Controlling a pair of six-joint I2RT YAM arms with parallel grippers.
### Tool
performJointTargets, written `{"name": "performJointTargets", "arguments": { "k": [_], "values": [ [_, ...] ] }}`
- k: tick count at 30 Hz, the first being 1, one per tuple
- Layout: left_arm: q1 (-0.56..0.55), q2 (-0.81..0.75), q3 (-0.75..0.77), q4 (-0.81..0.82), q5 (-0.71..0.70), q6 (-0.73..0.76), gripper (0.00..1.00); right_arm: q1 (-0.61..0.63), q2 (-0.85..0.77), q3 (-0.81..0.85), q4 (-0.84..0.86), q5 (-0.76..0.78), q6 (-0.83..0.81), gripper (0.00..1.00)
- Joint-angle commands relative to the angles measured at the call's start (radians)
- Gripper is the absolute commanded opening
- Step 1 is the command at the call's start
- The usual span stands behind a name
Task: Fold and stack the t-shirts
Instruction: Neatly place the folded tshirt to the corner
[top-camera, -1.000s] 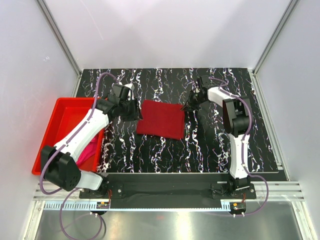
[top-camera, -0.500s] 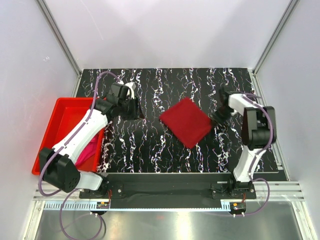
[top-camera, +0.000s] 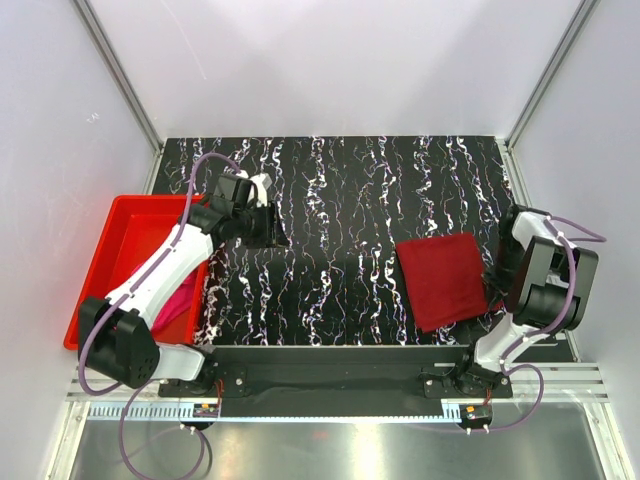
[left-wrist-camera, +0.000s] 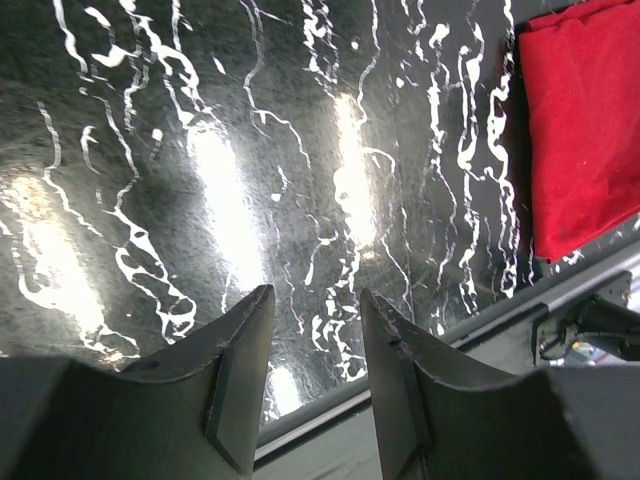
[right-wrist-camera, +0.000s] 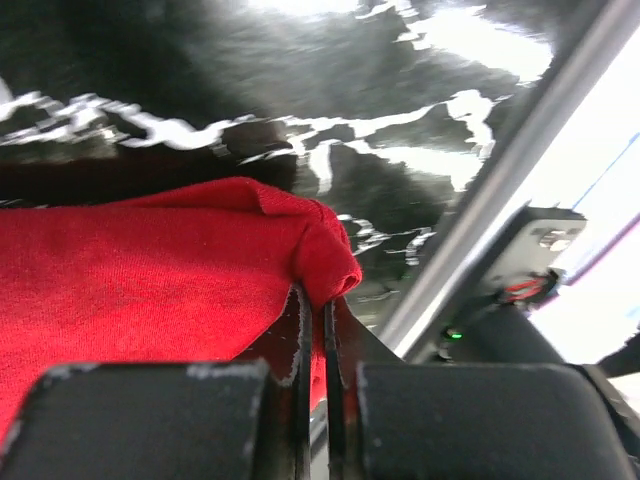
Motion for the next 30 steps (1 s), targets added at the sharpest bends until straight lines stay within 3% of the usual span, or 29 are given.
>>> {"name": "performJointTargets", "arguments": {
  "k": [1,8,11,15,23,30],
  "values": [
    [0.002,-0.009,0.000,0.058,0.068,0.009,0.45,-0.082,-0.047,0.025,-0.098,0.104,-0.064,0.00],
    [0.002,0.018,0.004,0.068,0.080,0.003,0.45,-0.380,-0.154,-0.010,-0.046,0.092,-0.108,0.00],
    [0.003,0.018,0.006,0.064,0.080,0.003,0.45,-0.451,-0.136,0.026,-0.019,0.124,-0.136,0.00],
    [0.009,0.024,0.010,0.064,0.078,0.003,0.45,-0.491,-0.159,0.004,0.017,0.112,-0.081,0.00],
    [0.022,0.039,0.023,0.045,0.082,0.007,0.45,-0.503,-0.294,-0.102,0.093,0.161,0.180,0.00],
    [0.029,0.062,0.026,0.048,0.080,0.009,0.45,-0.502,-0.348,-0.130,0.116,0.208,0.149,0.01]
  ]
}}
